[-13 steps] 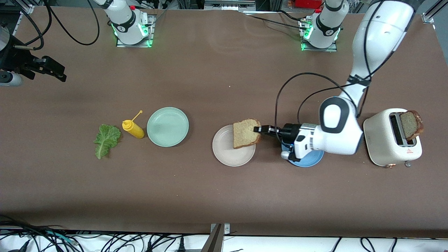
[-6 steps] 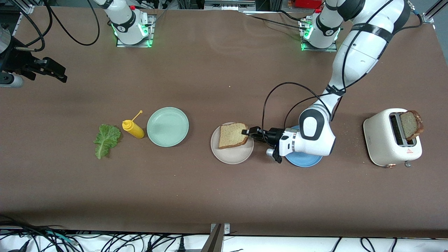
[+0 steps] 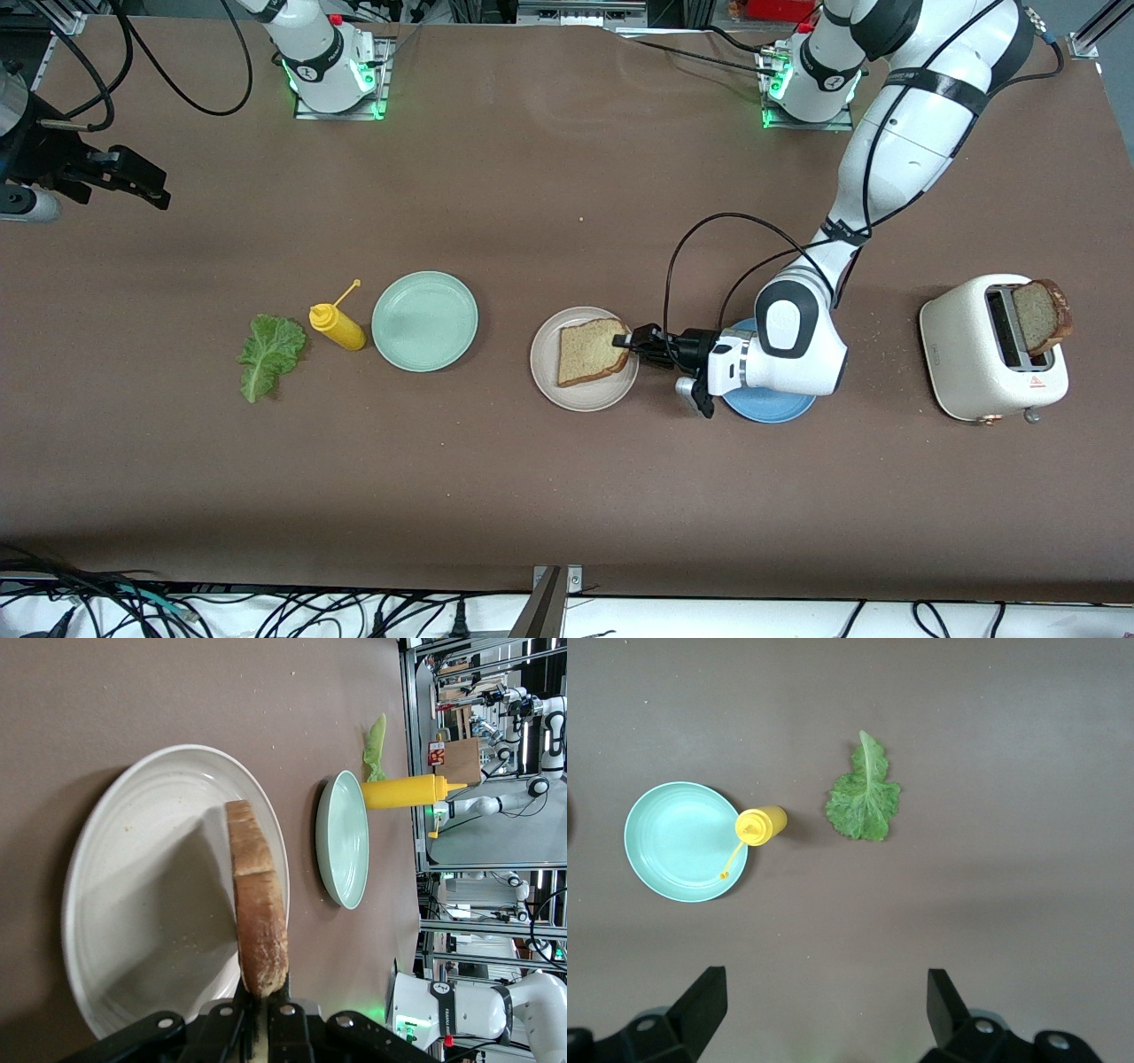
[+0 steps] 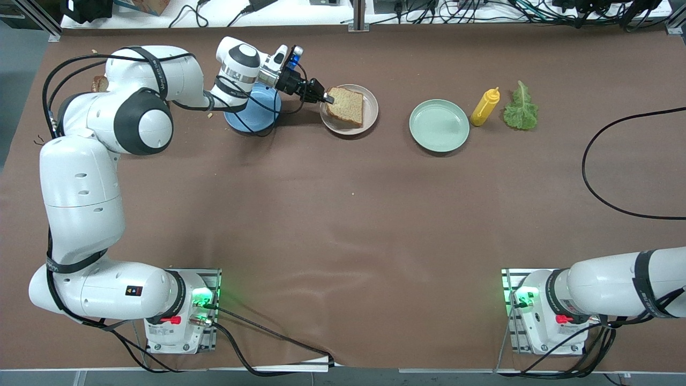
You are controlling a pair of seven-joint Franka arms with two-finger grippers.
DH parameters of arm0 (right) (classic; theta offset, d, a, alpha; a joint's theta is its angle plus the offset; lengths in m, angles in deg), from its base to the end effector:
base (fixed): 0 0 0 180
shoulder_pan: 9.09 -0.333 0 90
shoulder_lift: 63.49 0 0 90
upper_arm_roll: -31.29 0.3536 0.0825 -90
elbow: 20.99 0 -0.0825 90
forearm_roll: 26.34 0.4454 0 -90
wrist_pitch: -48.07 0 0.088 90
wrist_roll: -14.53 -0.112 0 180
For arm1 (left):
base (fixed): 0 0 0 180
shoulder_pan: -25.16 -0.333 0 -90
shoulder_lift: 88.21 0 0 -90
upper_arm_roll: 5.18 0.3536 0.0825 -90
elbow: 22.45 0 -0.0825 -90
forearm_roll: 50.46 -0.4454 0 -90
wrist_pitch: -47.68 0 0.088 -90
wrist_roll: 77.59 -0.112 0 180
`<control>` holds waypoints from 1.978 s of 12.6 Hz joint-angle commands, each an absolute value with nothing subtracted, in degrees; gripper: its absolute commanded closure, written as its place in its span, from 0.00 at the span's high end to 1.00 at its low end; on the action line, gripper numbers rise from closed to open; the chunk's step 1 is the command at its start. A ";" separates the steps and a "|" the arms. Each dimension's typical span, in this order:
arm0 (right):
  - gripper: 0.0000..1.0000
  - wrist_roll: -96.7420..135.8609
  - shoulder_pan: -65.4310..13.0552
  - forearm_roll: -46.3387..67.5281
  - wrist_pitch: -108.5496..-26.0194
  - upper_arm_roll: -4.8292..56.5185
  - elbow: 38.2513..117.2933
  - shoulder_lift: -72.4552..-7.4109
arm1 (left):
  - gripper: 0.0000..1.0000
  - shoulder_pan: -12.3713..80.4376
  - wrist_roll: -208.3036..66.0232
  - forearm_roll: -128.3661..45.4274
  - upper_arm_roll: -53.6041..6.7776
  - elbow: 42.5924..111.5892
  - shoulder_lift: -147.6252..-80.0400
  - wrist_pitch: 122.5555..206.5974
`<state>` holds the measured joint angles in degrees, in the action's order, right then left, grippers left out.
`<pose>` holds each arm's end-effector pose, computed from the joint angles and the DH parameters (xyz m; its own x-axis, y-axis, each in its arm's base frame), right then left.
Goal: Make sandwich in beige plate with both arms
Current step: 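Lower the bread onto the beige plate and open the left gripper, then raise the left gripper toward the toaster while the right gripper moves out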
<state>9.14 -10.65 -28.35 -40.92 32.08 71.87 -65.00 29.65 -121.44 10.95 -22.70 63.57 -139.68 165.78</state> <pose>0.6033 0.0209 0.6452 0.9978 -0.0536 -0.0377 -0.0522 -0.9979 0.0391 0.7080 -0.3010 0.1370 0.9559 -0.2824 0.0809 -0.1926 -0.3950 0.8983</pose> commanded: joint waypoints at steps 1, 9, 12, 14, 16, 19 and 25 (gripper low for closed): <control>1.00 9.08 -10.41 -27.48 -41.14 32.26 71.47 -64.98 | 0.99 29.99 -123.56 13.35 -22.67 62.46 -140.51 165.71; 1.00 9.08 -10.41 -27.39 -41.22 32.26 71.47 -64.98 | 1.00 27.46 -122.95 2.22 -21.26 62.46 -135.68 164.84; 1.00 9.08 -10.41 -27.39 -41.31 32.26 71.47 -64.98 | 1.00 23.41 -121.63 -3.60 -21.35 62.45 -133.92 160.10; 1.00 9.17 -10.41 -27.31 -41.40 32.26 71.47 -64.98 | 1.00 23.31 -115.25 -11.39 -20.74 62.54 -130.25 157.11; 1.00 9.08 -10.41 -27.31 -41.40 32.35 71.47 -64.98 | 1.00 23.31 -106.37 -21.58 -20.73 62.46 -125.41 154.39; 1.00 9.08 -10.49 -26.87 -41.49 32.61 71.47 -64.98 | 1.00 21.83 -101.59 -33.46 -20.29 62.46 -119.34 148.77; 1.00 12.40 -10.41 -22.23 -42.54 33.31 71.47 -64.89 | 1.00 21.46 -86.58 -49.48 -21.35 62.37 -104.93 138.22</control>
<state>10.04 -10.70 -25.04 -41.82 32.80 71.82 -64.90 20.76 -91.81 -45.74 -20.88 60.77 -110.64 140.80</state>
